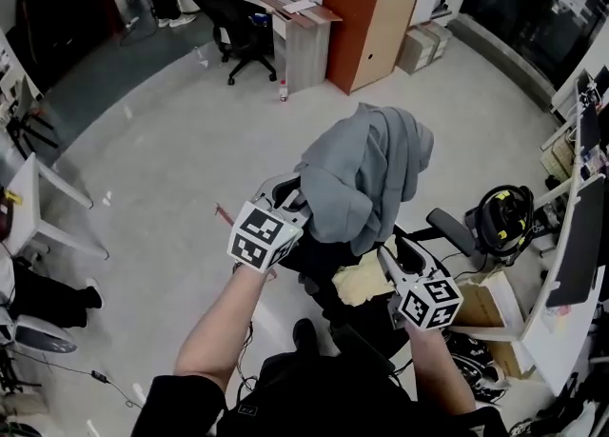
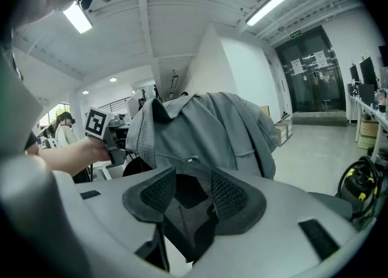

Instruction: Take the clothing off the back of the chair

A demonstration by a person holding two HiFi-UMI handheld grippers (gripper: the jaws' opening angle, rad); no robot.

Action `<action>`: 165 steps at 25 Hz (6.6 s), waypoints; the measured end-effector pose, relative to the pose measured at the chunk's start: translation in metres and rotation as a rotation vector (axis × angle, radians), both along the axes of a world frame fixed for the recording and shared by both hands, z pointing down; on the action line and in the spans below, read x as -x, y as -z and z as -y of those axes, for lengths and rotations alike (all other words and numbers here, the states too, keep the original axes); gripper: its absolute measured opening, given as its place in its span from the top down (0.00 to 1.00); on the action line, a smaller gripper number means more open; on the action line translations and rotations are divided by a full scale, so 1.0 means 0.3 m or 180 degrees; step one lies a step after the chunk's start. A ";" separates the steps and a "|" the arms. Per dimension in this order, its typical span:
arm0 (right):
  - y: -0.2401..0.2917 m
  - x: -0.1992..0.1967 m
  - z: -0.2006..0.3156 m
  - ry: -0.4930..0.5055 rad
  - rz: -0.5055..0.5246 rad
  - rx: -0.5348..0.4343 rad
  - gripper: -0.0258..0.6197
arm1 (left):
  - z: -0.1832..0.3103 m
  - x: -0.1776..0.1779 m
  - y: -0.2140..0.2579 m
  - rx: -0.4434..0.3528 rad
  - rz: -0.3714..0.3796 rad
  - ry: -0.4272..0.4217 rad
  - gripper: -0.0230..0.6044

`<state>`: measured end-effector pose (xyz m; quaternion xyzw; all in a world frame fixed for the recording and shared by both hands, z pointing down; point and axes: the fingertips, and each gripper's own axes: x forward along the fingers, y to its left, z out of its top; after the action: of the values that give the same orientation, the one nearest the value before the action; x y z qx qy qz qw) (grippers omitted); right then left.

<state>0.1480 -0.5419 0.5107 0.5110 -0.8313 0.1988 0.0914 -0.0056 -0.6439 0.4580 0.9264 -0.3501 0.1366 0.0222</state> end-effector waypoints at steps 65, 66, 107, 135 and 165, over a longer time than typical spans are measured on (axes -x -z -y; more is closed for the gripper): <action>0.232 0.471 -0.312 0.1234 0.0506 -0.0135 0.54 | -0.822 0.198 0.028 0.0060 -0.0087 0.0435 0.90; 0.234 0.479 -0.316 0.1215 0.0503 -0.0152 0.58 | -0.817 0.207 0.021 0.0064 -0.0086 0.0408 0.90; 0.640 0.268 -1.693 0.1997 0.0701 -0.1499 0.90 | -1.634 -0.110 0.264 -0.0763 -0.0006 -0.0016 0.51; 0.416 0.317 -0.742 0.1108 0.0561 -0.0494 0.52 | -0.994 0.053 0.154 -0.0244 -0.0296 0.0232 0.87; 0.435 0.218 -1.308 0.1586 0.1018 -0.0574 0.88 | -1.496 -0.210 0.264 -0.0575 -0.0402 -0.0440 0.90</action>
<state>0.0826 -0.1494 0.3803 0.2597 -0.9491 0.1736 -0.0404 0.0575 -0.1949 0.3789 0.9533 -0.2942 0.0471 -0.0487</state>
